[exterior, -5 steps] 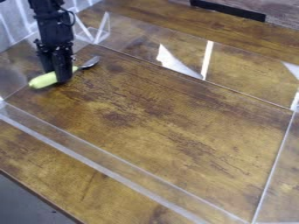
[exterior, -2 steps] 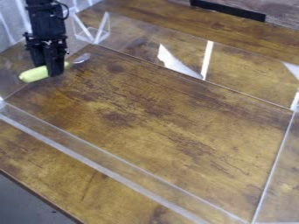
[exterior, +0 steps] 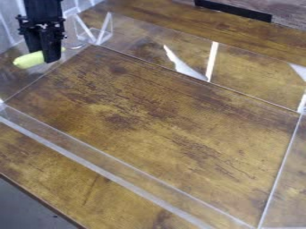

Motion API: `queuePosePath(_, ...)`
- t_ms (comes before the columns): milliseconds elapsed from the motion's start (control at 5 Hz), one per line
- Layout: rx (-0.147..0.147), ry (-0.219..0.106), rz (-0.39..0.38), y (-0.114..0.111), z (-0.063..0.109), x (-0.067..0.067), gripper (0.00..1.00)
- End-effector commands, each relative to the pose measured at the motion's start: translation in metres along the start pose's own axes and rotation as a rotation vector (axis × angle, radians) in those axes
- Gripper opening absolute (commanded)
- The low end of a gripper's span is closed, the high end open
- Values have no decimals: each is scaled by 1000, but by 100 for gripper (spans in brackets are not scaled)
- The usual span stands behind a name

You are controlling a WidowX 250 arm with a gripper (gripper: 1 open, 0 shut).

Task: Move the green spoon to the right

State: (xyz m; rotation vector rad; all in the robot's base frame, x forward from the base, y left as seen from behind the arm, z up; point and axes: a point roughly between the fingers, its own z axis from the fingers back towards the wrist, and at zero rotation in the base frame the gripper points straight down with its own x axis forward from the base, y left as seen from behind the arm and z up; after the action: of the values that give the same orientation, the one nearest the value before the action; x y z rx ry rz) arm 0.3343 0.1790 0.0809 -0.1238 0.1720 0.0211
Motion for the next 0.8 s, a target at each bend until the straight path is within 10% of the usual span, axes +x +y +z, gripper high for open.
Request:
queuePosePath(0, 76, -108, -17, -19, 56, -6, 0)
queuePosePath(600, 132, -156, -28, -68, 88, -11, 0)
